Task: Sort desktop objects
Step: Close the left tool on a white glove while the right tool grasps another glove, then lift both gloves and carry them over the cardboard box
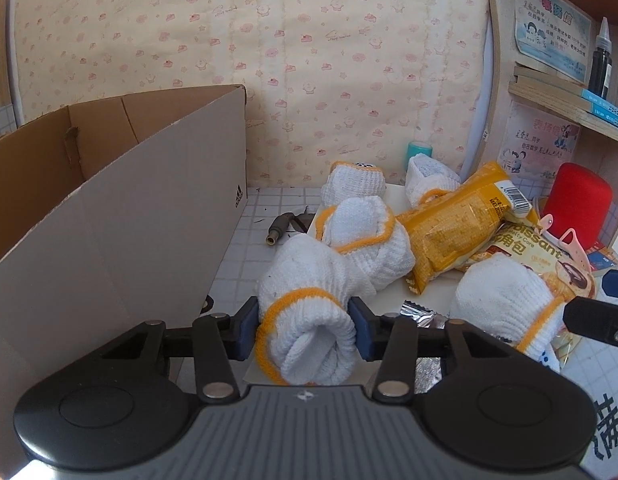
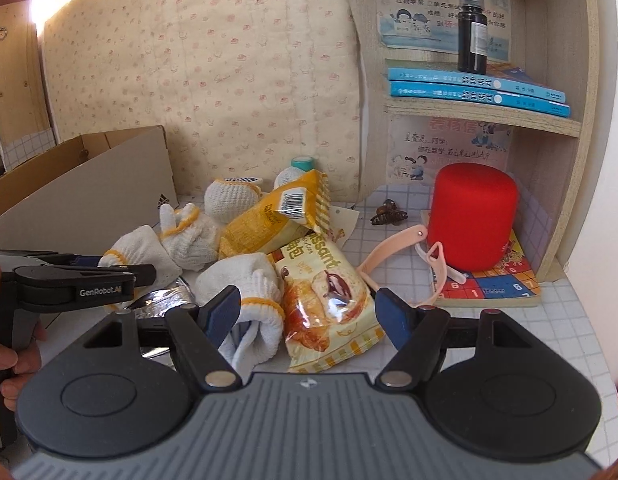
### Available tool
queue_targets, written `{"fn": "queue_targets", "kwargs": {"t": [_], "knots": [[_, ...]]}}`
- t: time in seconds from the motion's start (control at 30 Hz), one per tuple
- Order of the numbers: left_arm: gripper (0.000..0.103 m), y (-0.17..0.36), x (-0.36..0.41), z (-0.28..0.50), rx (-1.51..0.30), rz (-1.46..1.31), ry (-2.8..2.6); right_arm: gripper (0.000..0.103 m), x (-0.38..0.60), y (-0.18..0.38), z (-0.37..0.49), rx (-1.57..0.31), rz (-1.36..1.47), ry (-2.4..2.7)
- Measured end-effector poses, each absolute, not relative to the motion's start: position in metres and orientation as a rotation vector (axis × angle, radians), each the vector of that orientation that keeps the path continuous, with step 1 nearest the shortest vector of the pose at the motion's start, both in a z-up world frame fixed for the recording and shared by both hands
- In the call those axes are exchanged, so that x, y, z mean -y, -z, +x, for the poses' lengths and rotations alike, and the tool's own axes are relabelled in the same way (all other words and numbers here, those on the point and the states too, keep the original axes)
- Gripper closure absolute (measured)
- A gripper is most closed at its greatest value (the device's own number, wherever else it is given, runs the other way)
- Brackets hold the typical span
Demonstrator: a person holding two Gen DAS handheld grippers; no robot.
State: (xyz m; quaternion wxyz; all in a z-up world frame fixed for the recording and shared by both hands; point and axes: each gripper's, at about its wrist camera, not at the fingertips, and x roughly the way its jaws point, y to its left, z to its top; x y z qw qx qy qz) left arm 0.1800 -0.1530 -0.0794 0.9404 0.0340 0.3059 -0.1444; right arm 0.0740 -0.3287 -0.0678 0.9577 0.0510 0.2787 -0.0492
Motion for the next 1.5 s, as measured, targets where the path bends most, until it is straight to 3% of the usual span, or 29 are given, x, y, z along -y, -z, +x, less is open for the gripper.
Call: {"fn": "queue_targets", "kwargs": {"t": [0.97, 1.2, 1.5], "knots": [[0.055, 0.083, 0.153, 0.178, -0.620, 0.078, 0.294, 0.044, 0.299, 0.094, 0.137, -0.631, -0.004, 0.044], [0.055, 0.083, 0.152, 0.178, -0.616, 0.075, 0.295, 0.064, 0.296, 0.095, 0.134, -0.620, 0.011, 0.053], [0.056, 0.083, 0.152, 0.177, -0.611, 0.067, 0.299, 0.066, 0.299, 0.075, 0.119, -0.558, 0.048, 0.059]]}}
